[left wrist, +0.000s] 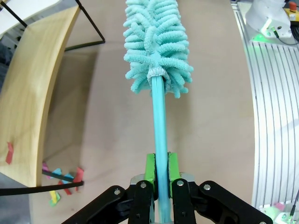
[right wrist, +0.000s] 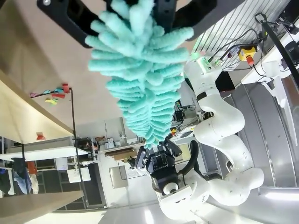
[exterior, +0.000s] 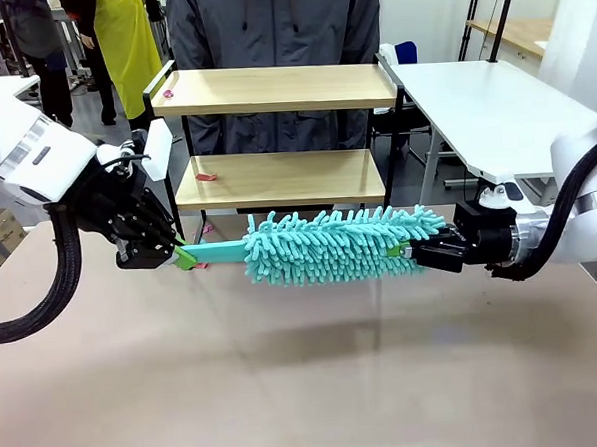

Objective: Clean the shelf.
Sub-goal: Hand the Duster back to the human.

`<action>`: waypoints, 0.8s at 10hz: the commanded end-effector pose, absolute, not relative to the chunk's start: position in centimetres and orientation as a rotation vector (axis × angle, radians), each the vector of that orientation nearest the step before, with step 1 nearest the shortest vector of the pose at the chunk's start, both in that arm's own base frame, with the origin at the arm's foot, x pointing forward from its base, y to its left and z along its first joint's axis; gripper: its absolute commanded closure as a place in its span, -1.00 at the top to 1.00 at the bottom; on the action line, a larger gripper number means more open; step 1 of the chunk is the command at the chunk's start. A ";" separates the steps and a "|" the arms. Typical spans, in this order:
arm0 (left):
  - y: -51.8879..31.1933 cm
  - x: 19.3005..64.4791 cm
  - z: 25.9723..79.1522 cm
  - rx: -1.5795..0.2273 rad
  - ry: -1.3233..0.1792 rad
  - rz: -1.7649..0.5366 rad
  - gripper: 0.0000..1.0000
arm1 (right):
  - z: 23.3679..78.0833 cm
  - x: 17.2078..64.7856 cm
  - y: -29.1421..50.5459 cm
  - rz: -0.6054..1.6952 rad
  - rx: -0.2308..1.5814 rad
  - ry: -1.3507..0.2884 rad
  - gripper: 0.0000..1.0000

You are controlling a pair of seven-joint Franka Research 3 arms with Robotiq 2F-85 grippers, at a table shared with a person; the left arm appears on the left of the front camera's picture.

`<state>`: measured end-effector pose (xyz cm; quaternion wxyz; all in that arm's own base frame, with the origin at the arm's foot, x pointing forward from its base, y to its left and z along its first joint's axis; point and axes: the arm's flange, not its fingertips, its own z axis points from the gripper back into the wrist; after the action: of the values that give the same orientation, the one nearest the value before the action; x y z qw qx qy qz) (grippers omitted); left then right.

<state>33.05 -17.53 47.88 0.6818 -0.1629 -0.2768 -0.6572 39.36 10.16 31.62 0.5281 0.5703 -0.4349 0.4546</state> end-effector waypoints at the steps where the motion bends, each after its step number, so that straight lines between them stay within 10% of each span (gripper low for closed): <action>1: -17.8 32.9 48.3 -0.393 -0.632 -1.461 -0.74 | 32.1 40.0 11.0 1.118 1.390 -1.025 -1.00; 2: -17.5 33.1 47.9 -0.366 -0.621 -1.474 -0.74 | 31.6 39.4 10.2 1.086 1.363 -1.039 -1.00; 3: -17.5 32.8 48.1 -0.330 -0.671 -1.506 0.41 | 31.6 39.4 10.2 1.086 1.363 -1.039 -1.00; 4: -17.1 32.6 48.4 -0.374 -0.705 -1.481 0.40 | 31.6 39.4 10.2 1.086 1.363 -1.039 -1.00; 5: -16.2 32.2 49.0 -0.426 -0.747 -1.466 1.00 | 31.6 39.4 10.2 1.086 1.363 -1.039 -1.00; 6: -15.2 32.0 49.7 -0.464 -0.791 -1.452 0.51 | 31.6 39.4 10.2 1.086 1.363 -1.039 -1.00; 7: -13.9 31.7 50.3 -0.511 -0.834 -1.433 1.00 | 31.6 39.4 10.2 1.086 1.363 -1.039 -1.00; 8: -12.4 31.4 50.9 -0.569 -0.876 -1.417 1.00 | 31.6 39.4 10.2 1.086 1.363 -1.039 -1.00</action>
<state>32.66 -14.02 52.23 0.6605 -0.2137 -0.3621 -0.6221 39.44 10.10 31.50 0.5289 0.5704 -0.4340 0.4544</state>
